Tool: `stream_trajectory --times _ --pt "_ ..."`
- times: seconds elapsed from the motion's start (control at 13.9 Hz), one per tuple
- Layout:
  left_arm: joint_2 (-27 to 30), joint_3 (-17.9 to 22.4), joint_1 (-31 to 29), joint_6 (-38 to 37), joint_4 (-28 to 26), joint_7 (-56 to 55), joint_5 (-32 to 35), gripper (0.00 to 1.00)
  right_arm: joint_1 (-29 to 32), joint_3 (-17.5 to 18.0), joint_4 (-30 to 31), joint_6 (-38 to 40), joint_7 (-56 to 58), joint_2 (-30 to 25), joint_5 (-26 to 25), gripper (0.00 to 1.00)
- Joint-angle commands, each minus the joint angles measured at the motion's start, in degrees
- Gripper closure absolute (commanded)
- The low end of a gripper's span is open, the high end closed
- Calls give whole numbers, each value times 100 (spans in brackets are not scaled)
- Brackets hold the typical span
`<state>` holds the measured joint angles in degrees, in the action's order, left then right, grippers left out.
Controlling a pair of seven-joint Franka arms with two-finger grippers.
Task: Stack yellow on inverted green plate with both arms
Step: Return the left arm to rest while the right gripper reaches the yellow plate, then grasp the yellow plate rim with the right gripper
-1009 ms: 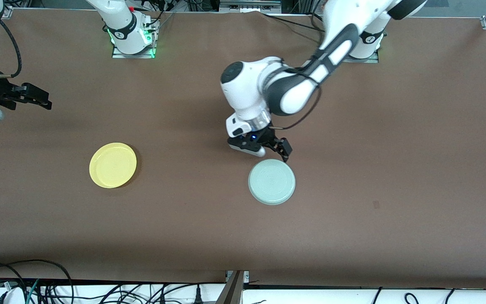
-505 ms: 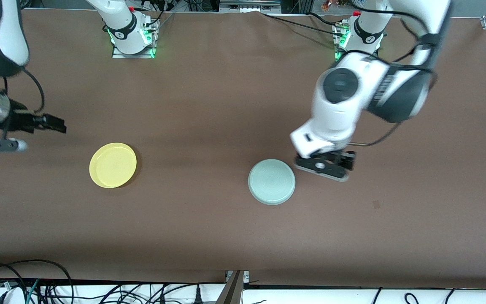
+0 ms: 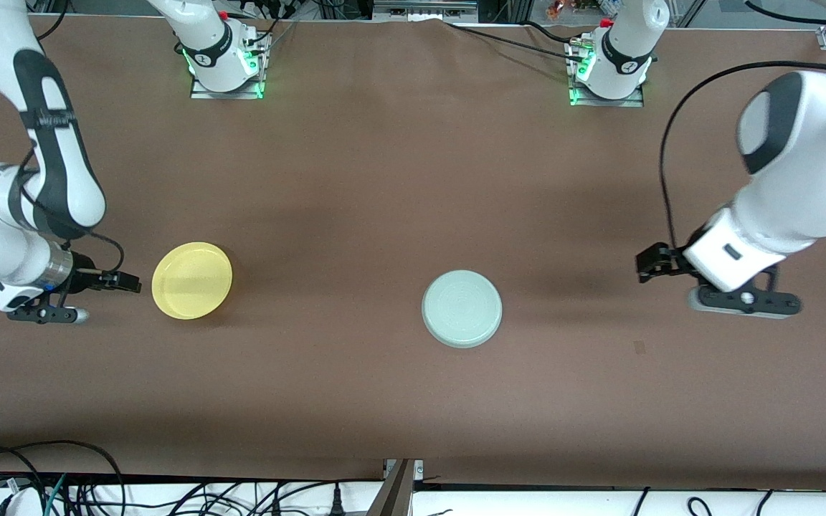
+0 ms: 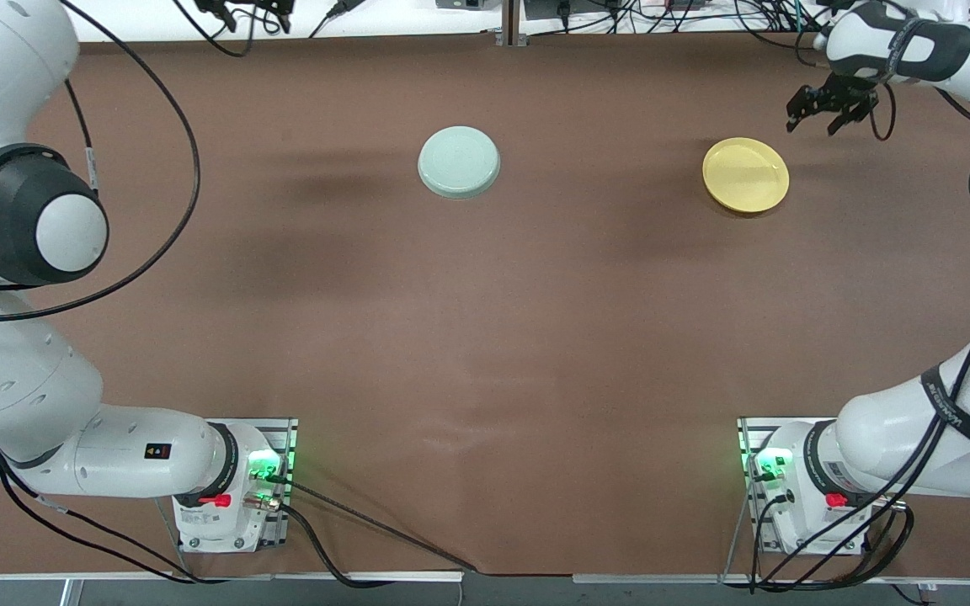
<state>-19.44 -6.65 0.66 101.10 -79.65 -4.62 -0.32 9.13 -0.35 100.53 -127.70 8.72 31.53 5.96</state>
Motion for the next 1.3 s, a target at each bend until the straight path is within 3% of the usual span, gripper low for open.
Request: stream_trajectory --times 0.0,0.14,0.22,0.36,0.5,0.72,0.86,1.01,1.23 --pt "431 303 -171 -300 -296 242 -293 0 247 79 2 -228 427 396 606 37" --pt "616 506 -180 -467 -445 330 -275 0 256 70 11 -238 1024 512 1098 54" --pt "695 533 -189 -494 -515 339 -232 0 265 70 11 -229 1114 556 1118 71" --pt "792 542 -233 -494 -656 278 -223 0 291 79 2 -246 1141 679 1162 79" --pt "784 629 -303 -442 -648 348 -223 0 248 88 -7 -229 1132 679 1215 100" --pt "731 709 -285 -512 -604 330 -214 0 247 131 -68 -80 1054 601 1206 100" --pt "574 709 -321 -538 -508 330 -223 0 230 306 -295 497 1044 469 1215 100" --pt "564 700 -303 -556 -463 313 -205 0 177 666 -856 1262 931 460 1232 100" --pt "564 683 -294 -556 -454 313 -205 0 -208 1150 -1175 1441 -357 477 1188 100"
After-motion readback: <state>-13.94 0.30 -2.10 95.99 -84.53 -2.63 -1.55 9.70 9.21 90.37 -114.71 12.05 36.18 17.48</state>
